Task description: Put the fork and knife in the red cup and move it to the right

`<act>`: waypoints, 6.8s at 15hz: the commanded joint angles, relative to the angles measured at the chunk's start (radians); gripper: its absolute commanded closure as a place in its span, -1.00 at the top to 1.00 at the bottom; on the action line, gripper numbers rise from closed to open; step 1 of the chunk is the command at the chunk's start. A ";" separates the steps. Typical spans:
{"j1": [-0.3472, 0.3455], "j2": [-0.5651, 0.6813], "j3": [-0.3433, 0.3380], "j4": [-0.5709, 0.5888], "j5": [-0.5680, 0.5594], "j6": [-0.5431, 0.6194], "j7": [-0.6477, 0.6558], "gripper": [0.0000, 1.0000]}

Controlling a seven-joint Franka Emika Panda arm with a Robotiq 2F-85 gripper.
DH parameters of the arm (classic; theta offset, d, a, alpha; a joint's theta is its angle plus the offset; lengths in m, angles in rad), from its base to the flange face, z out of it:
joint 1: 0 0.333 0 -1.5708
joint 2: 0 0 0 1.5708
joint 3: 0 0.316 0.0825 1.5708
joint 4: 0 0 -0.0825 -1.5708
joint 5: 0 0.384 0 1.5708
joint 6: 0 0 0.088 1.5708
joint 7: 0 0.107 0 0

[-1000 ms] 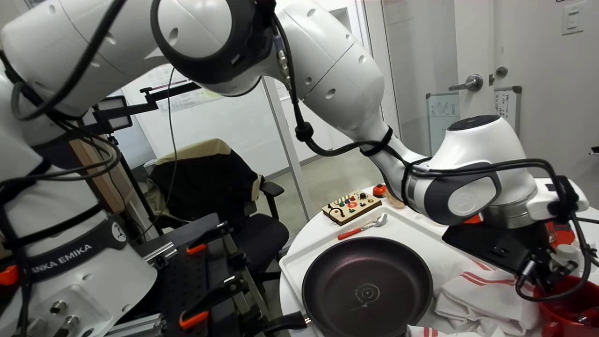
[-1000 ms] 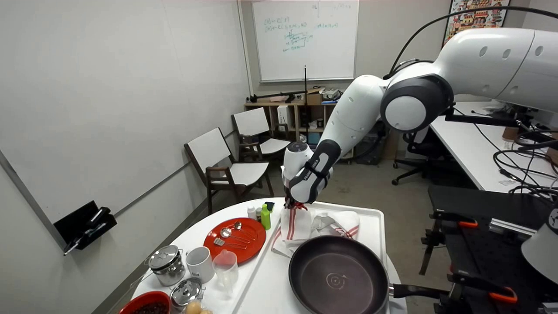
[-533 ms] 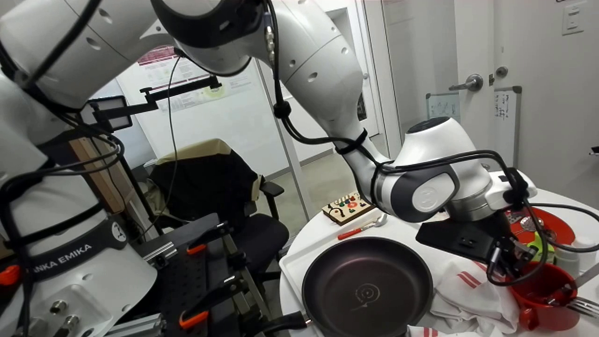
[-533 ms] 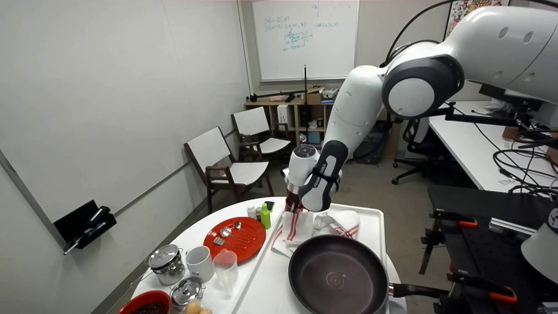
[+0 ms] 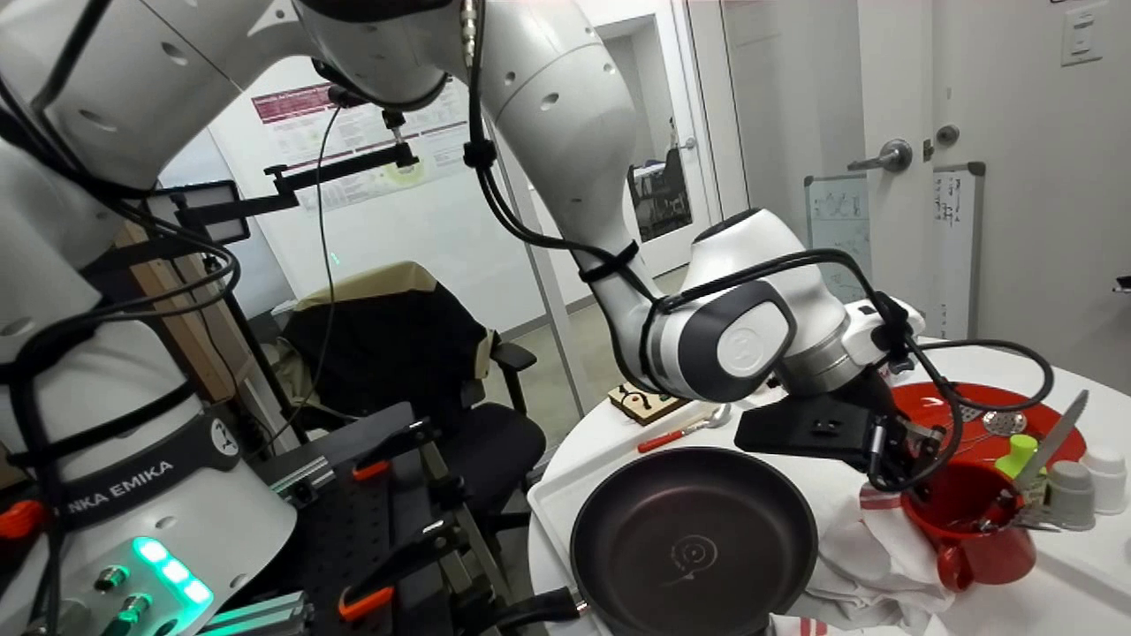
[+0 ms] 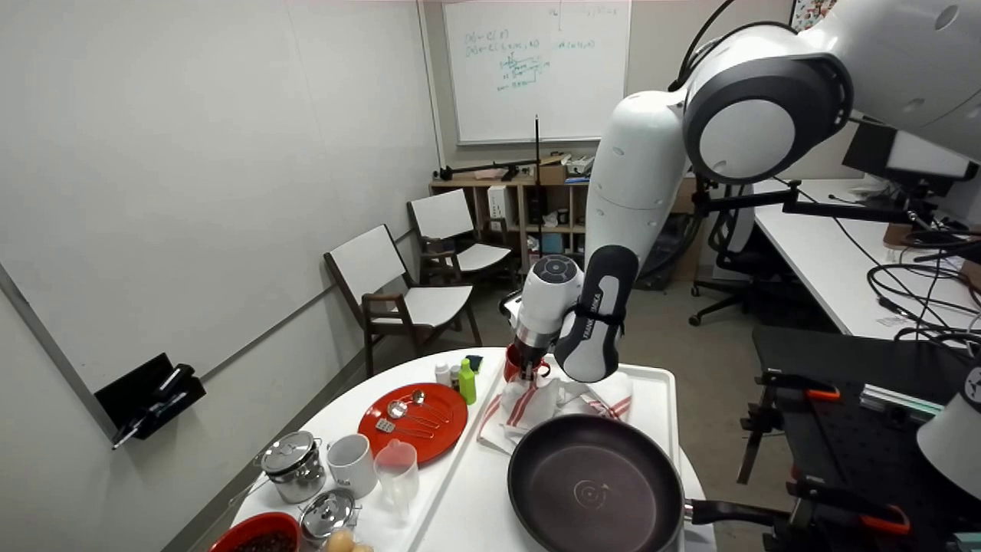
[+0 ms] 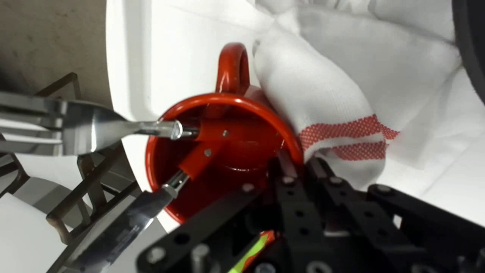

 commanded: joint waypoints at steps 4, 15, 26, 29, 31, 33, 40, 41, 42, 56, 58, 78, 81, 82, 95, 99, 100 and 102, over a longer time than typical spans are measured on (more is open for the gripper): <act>0.179 -0.064 -0.114 -0.169 -0.055 0.094 -0.039 -0.96; 0.366 -0.051 -0.222 -0.253 -0.085 0.191 -0.185 -0.96; 0.353 -0.092 -0.194 -0.257 -0.269 0.182 -0.356 -0.96; 0.373 -0.090 -0.204 -0.261 -0.314 0.193 -0.401 -0.96; 0.388 -0.086 -0.208 -0.263 -0.335 0.202 -0.440 -0.96; 0.404 -0.080 -0.212 -0.268 -0.350 0.221 -0.484 -0.96; 0.415 -0.104 -0.170 -0.259 -0.397 0.207 -0.672 -0.96; 0.412 -0.108 -0.163 -0.261 -0.407 0.207 -0.705 -0.96; 0.413 -0.112 -0.157 -0.265 -0.412 0.207 -0.733 -0.96; 0.358 -0.127 -0.042 -0.282 -0.509 0.204 -1.040 -0.96; 0.332 -0.128 -0.019 -0.279 -0.526 0.202 -1.071 -0.96; 0.192 -0.138 0.152 -0.188 -0.522 0.016 -1.049 -0.96; 0.248 -0.127 0.116 -0.172 -0.495 0.002 -1.012 -0.96; 0.261 -0.126 0.110 -0.171 -0.489 -0.002 -1.005 -0.96; 0.303 -0.131 0.056 -0.184 -0.488 0.009 -0.947 0.62; 0.301 -0.131 0.060 -0.184 -0.490 0.008 -0.947 0.98; 0.301 -0.131 0.060 -0.184 -0.490 0.008 -0.947 0.98; 0.301 -0.131 0.060 -0.184 -0.490 0.008 -0.947 0.98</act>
